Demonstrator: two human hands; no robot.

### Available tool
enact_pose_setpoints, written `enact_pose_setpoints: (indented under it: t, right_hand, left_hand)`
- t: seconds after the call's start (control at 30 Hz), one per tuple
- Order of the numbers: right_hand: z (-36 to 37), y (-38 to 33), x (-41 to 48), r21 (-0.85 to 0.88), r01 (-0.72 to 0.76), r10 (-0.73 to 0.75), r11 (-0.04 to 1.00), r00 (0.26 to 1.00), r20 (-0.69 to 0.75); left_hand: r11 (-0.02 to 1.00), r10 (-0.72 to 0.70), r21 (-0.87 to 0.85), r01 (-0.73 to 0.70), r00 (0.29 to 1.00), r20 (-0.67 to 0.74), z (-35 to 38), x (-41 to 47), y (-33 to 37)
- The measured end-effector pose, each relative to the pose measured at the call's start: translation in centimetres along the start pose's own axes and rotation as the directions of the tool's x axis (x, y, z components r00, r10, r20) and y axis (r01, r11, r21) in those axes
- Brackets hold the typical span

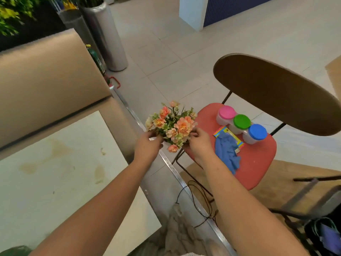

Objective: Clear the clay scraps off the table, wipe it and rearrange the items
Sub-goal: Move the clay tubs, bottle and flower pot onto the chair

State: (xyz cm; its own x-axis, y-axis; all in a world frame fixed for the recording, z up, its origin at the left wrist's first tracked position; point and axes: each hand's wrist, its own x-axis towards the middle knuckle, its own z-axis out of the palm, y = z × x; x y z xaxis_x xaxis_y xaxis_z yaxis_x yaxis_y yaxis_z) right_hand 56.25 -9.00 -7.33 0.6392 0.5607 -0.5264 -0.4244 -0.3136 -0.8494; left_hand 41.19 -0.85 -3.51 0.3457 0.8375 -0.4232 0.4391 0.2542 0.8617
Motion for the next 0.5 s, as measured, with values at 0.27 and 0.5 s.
enact_pose_setpoints:
  t: [0.27,0.5]
  right_hand:
    - [-7.5,0.6,6.5,0.039,-0.012,0.016,0.999,0.995,-0.102]
    - [-11.6,5.0,15.8,-0.03,-0.03,0.025,0.999,0.984,-0.176]
  left_hand:
    - [0.986,-0.137,-0.082,0.148,0.982,0.127,9.8,3.4,1.5]
    - [0.975,-0.215,-0.009,0.22,0.957,0.195,16.0,8.0,1.2]
